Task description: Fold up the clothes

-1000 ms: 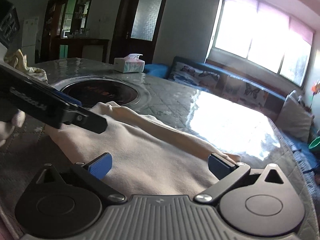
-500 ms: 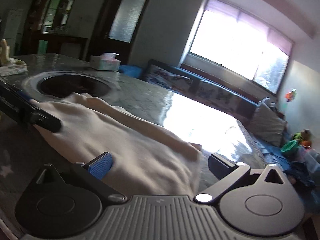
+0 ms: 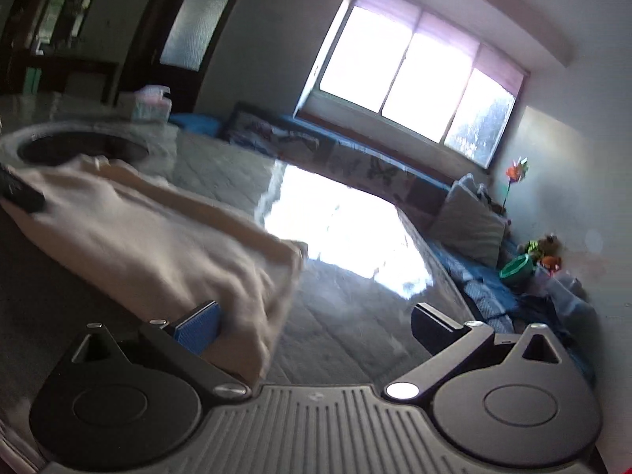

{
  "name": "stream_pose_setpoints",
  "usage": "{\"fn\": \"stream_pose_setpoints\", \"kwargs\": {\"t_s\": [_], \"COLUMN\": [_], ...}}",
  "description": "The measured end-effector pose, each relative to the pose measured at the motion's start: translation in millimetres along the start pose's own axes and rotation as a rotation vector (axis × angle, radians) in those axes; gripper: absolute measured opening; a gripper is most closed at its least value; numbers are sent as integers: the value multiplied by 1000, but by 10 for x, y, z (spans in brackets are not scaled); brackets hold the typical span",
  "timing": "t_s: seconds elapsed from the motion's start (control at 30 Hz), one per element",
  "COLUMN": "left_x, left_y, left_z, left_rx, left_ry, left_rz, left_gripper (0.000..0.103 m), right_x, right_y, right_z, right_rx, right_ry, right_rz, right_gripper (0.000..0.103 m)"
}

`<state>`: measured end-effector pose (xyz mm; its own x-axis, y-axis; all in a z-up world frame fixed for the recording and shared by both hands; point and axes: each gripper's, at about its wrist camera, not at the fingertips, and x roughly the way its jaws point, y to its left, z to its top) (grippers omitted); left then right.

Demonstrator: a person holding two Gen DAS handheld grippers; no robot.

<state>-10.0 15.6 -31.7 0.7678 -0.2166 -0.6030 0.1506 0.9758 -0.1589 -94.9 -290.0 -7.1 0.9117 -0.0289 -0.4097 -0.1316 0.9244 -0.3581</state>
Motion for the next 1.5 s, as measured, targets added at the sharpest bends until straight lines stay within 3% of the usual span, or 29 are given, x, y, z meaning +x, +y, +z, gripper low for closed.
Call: {"fn": "stream_pose_setpoints", "kwargs": {"t_s": [0.27,0.47,0.63,1.07,1.37,1.5], "left_x": [9,16,-10,35,-16,125], "left_y": [-31,-52,-115,12,-22,6], "left_z": [9,28,83,144,318,347], "left_rx": [-5,-22,-14,-88,-142,-141], "left_ry": [16,37,34,38,-3,32], "left_rz": [34,59,102,285,287,297], "left_gripper": [103,103,103,103,101,92], "right_x": [-24,154,88,373,385,366], "right_y": [-120,-116,-254,-240,-333,-321], "right_z": [110,45,180,90,59,53], "right_rx": [55,46,67,56,106,98], "right_ry": [-75,-35,-94,-5,14,8], "right_rz": [16,73,118,224,260,251], "right_gripper": [103,103,103,103,103,103]}}
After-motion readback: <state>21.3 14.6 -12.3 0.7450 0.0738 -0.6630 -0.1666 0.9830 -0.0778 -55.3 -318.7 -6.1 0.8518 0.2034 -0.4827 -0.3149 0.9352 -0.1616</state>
